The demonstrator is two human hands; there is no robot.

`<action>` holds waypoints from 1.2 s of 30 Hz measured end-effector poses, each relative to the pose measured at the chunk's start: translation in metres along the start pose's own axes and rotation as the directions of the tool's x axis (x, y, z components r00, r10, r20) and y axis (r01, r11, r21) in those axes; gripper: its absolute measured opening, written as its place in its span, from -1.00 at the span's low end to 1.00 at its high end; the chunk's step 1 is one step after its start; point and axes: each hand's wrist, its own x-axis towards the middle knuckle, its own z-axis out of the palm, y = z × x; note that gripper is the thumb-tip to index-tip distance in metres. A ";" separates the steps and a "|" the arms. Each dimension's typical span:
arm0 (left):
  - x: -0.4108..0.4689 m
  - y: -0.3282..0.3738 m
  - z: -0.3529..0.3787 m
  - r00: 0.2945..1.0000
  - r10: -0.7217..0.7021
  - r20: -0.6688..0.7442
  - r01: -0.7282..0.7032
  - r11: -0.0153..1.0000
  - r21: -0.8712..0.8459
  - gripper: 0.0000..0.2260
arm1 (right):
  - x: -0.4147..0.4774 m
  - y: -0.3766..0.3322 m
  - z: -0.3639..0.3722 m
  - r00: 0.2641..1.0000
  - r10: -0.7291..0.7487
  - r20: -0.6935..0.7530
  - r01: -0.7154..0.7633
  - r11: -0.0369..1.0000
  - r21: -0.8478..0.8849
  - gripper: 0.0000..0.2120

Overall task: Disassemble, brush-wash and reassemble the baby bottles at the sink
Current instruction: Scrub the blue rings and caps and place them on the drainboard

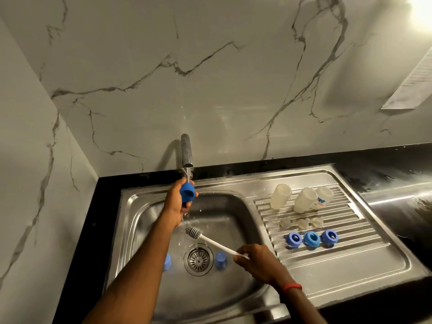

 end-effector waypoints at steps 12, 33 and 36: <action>0.004 -0.009 0.005 0.934 -0.343 0.104 0.333 0.725 -0.603 -0.65 | -0.001 -0.003 0.002 0.999 0.006 0.045 -0.008 0.999 0.036 -0.88; -0.001 -0.015 -0.004 0.932 0.357 -0.066 -0.272 0.808 0.523 -0.51 | -0.002 0.000 0.007 0.998 0.025 0.065 -0.027 0.999 0.034 -0.87; -0.002 -0.010 -0.008 0.897 0.441 -0.001 -0.354 0.722 0.595 -0.51 | -0.004 -0.001 0.007 0.998 0.028 0.065 -0.031 0.999 0.040 -0.88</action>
